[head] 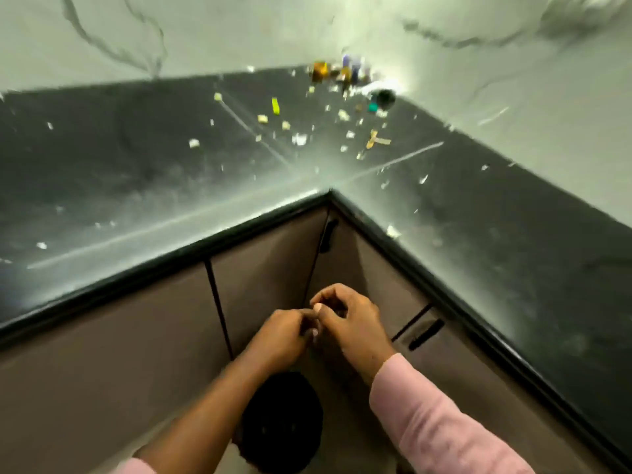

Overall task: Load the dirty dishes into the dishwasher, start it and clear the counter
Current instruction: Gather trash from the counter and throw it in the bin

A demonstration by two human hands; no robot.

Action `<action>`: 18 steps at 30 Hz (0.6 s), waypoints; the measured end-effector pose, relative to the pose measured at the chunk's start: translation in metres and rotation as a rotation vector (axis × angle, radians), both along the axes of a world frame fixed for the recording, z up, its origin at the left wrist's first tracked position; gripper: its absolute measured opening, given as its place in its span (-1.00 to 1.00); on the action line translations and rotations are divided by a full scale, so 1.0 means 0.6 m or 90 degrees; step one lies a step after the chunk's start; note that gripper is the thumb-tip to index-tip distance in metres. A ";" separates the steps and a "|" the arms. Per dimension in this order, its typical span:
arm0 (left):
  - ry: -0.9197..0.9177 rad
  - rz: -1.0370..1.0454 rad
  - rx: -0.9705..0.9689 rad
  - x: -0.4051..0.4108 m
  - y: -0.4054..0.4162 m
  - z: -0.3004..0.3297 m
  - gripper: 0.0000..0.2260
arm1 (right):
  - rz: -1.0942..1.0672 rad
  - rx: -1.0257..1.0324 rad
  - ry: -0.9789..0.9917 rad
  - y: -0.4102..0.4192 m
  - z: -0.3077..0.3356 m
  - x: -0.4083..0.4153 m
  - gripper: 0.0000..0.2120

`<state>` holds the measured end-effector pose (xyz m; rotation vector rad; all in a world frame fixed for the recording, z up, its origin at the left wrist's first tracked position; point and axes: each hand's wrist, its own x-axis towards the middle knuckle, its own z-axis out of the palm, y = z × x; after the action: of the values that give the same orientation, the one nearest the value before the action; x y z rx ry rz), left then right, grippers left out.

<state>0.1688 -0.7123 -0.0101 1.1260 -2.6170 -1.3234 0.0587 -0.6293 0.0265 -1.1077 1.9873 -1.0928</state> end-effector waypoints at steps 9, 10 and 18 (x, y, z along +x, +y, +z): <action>0.220 0.257 -0.289 0.032 -0.100 0.202 -0.90 | -0.208 0.007 0.430 0.027 0.108 -0.136 -0.76; 0.220 0.299 -0.296 0.032 -0.121 0.208 -0.91 | -0.209 0.044 0.448 0.021 0.107 -0.152 -0.71; -0.051 0.506 -0.371 -0.050 -0.319 0.159 -0.59 | -0.053 0.278 0.493 -0.130 0.047 -0.245 -0.13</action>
<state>0.1387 -0.9036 0.0854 1.7877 -1.9667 -0.3412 -0.0882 -0.7073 0.0546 -1.3185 2.6993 -0.2093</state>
